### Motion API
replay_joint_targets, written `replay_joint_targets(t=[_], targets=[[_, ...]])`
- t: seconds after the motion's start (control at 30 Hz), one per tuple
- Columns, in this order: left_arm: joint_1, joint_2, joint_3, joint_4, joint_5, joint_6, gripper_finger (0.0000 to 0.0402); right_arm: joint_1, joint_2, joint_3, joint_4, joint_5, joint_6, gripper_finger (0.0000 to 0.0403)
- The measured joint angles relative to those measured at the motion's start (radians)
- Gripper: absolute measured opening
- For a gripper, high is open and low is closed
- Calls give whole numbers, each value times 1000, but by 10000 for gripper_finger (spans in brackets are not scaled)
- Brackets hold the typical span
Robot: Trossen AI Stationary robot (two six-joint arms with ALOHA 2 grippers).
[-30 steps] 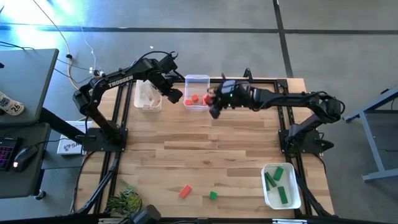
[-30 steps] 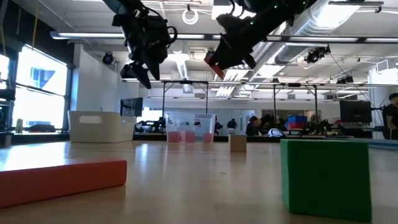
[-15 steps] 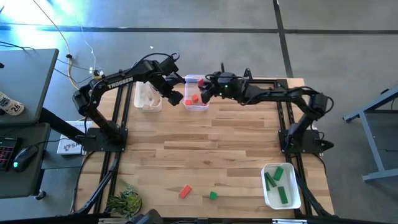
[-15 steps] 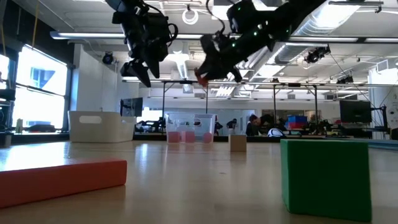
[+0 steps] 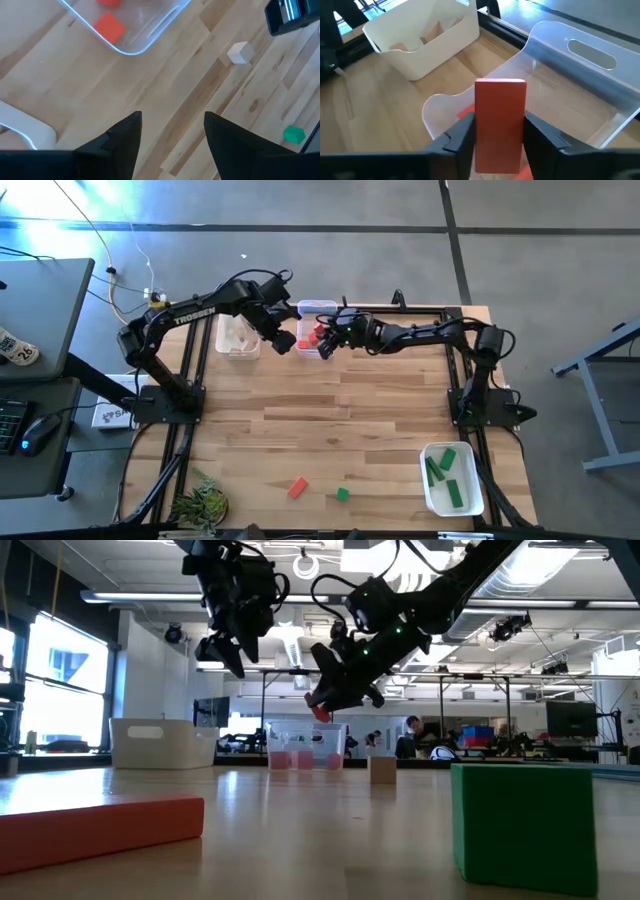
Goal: Sort & place blocks by color
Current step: Put the orange block into the transparent bin, then put the brown block into the top white bin
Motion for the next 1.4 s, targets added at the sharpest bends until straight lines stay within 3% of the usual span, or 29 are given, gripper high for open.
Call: replay_joint_targets(t=[0.13,0.27,0.53,0.67,0.87,1.07,1.4], targets=[[-29,0,0,0,0,-11,202,0,0,0,1,0,5,213],[-62,0,0,-1,-3,-10,202,0,-15,0,-24,-5,42,245],[-125,0,0,-58,-16,17,202,0,-82,0,-111,50,30,250],[-153,0,0,-60,-18,17,202,4,-82,36,-165,-7,77,251],[-166,0,0,-105,-73,33,202,77,-89,177,-516,-50,111,251],[-157,0,0,-131,-197,27,202,156,-90,315,-859,-39,280,252],[-132,0,0,-137,-309,25,202,241,-86,347,-1056,-63,571,252]])
